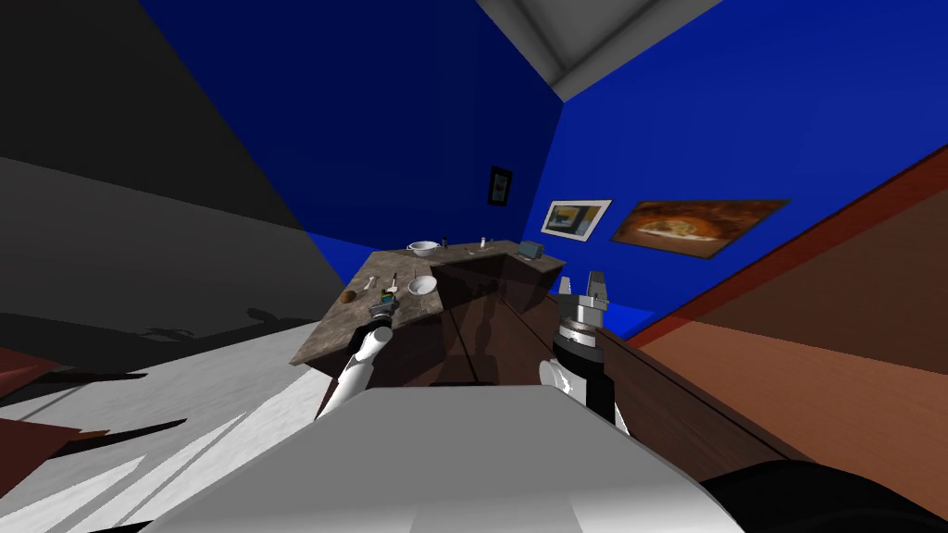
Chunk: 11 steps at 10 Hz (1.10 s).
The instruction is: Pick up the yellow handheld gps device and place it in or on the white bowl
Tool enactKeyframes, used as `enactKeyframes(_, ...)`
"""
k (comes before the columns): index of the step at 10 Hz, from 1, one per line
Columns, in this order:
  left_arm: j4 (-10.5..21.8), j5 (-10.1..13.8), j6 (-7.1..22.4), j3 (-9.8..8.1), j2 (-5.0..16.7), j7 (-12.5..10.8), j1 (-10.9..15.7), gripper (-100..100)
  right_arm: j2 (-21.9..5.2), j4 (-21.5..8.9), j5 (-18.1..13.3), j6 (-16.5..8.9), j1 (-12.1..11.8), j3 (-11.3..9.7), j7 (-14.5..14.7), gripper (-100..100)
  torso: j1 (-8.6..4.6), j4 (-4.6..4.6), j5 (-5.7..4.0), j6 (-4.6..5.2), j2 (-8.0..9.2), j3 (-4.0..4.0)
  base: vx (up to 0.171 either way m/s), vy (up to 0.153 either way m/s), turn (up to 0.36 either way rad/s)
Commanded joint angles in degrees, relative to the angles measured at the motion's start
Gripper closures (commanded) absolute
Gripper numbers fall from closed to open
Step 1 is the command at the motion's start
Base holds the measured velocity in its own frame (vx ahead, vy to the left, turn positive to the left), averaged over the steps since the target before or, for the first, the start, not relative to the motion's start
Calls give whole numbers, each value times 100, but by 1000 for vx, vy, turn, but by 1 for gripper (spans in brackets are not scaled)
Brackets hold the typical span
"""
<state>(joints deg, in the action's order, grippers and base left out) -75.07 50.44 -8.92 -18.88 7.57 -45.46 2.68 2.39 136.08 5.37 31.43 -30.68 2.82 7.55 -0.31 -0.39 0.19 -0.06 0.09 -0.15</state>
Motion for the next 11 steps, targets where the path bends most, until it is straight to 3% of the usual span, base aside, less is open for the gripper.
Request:
enactKeyframes(1,-3,-19,174,-69,48,99,66,100,0,0,0,0,0,0,0,0,0,0,0,0,0,0,-25,-102,59)
enactKeyframes(7,0,-92,783,-360,179,483,378,100,0,0,0,0,-1,0,0,0,-13,-2,-4,-2,-16,-9,-9,-125,70)
enactKeyframes(11,-49,-116,1187,-594,245,747,667,100,0,0,0,0,-2,0,0,0,-22,-4,-6,0,-44,-22,67,-131,98)
